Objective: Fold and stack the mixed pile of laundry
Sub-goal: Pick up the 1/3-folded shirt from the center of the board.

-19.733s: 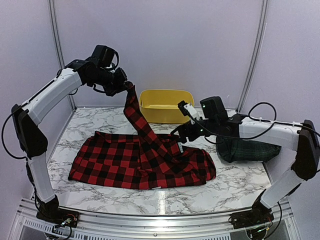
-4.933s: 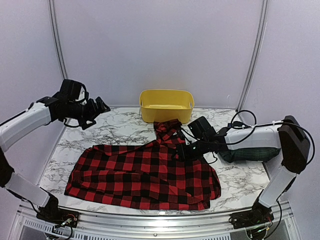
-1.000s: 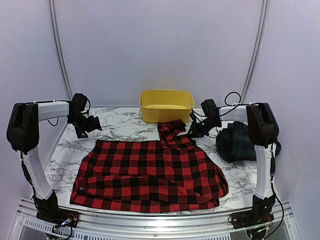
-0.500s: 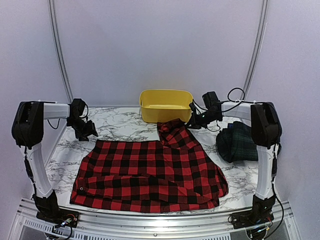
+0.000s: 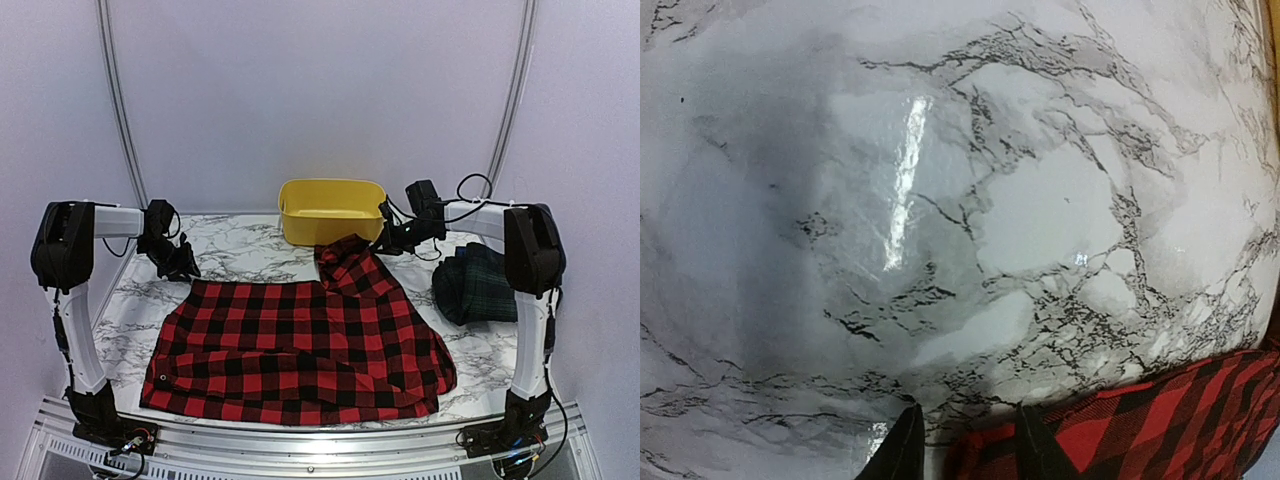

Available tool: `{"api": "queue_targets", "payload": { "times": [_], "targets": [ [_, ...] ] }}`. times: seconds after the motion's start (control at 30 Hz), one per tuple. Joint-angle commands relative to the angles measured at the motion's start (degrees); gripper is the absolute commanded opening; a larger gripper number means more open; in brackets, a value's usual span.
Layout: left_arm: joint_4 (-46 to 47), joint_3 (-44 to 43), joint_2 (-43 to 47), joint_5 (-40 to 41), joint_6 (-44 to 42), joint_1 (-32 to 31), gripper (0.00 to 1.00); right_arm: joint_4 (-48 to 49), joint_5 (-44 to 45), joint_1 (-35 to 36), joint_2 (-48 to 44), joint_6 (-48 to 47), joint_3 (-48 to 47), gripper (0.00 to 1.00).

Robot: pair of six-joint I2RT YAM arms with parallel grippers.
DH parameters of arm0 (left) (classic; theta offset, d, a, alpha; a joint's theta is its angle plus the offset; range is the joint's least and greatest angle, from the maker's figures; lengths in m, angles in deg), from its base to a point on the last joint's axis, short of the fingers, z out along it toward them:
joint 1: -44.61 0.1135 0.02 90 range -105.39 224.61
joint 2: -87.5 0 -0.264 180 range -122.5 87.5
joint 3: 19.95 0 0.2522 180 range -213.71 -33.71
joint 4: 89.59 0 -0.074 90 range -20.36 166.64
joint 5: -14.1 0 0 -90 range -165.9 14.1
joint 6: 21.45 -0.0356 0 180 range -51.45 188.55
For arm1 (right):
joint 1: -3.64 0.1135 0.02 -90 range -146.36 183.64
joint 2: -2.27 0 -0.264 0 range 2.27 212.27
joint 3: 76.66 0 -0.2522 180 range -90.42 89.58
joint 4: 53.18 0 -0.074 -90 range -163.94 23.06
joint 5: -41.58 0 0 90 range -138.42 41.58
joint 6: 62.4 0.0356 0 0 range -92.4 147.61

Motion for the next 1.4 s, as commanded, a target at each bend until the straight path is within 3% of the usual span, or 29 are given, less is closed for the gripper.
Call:
{"api": "queue_targets", "payload": {
  "times": [0.0,0.3,0.43,0.67,0.77,0.9,1.13,1.37],
  "targets": [
    [-1.03,0.44,-1.0,-3.16,-1.19,-0.14,0.28,0.16,0.41,0.41,-1.8,0.76,-0.66,0.0],
    [-1.18,0.0,-1.4,-5.11,-0.08,-0.14,0.13,-0.67,1.12,-0.04,-0.41,0.99,-3.05,0.0],
    [-1.78,0.21,-1.79,-3.7,0.51,-0.05,0.24,-1.1,1.06,-0.14,0.28,0.93,-4.12,0.0],
    [-2.36,0.38,-2.83,-4.69,0.19,-0.1,0.25,-1.32,1.18,-0.16,0.55,0.72,-3.81,0.0],
    [-2.39,-0.14,-2.85,-5.74,0.12,-0.05,0.18,-1.57,1.43,-0.38,1.13,0.51,-4.51,0.0],
    [-2.35,-2.41,-2.73,-5.38,0.75,-0.05,0.0,-2.81,1.56,-0.57,2.47,-0.04,-7.03,0.0],
    [-2.28,-7.08,-0.7,-5.52,0.48,-0.05,0.0,-4.7,-0.15,-0.91,2.44,-0.35,-11.09,0.0],
    [-2.04,-2.68,5.63,-3.44,-1.91,-0.05,0.0,-4.09,-0.42,-0.91,-5.5,-0.33,-3.04,0.0]
  ]
}}
